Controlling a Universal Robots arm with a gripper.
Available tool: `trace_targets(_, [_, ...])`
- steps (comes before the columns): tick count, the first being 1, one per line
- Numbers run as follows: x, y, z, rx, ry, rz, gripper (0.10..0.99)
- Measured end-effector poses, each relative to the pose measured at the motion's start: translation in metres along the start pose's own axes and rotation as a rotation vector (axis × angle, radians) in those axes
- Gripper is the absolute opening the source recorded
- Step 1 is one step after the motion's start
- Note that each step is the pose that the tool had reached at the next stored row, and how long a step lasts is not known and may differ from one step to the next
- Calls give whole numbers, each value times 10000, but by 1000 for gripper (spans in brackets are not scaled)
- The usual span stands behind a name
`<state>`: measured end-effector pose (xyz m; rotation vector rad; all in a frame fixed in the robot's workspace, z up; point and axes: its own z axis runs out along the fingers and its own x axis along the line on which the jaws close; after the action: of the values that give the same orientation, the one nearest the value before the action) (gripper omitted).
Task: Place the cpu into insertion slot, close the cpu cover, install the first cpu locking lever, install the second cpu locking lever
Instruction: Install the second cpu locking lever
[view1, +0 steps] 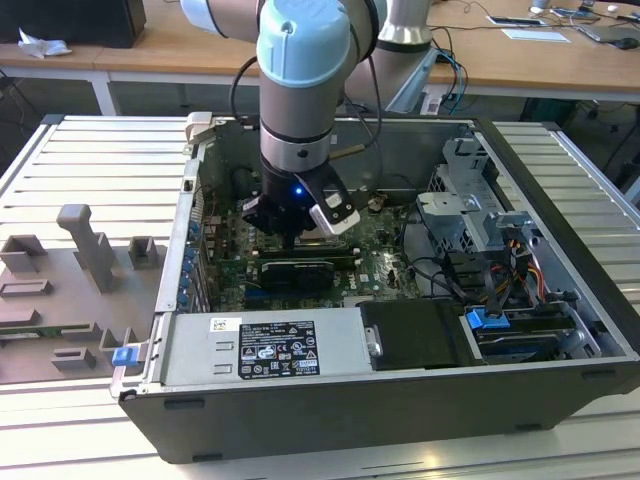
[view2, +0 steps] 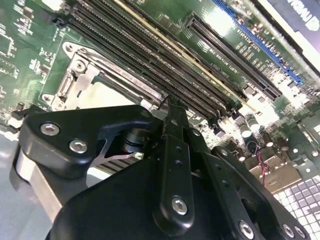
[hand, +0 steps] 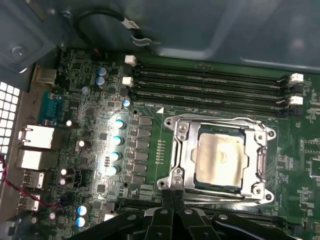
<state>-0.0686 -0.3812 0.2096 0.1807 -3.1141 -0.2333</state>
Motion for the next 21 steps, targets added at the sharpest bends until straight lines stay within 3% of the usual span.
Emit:
trace_targets(2, [21, -5, 23, -65, -5, -42, 102])
trace_targets(3, [22, -8, 42, -169, -13, -69, 102])
trace_targets(6, [22, -11, 60, -247, -16, -101, 102])
trace_targets(11, [22, -14, 80, -667, -59, -161, 102])
trace_targets(13, [22, -15, 92, -760, -70, -173, 102])
trace_targets(21, [31, -25, 76, -792, -67, -212, 102])
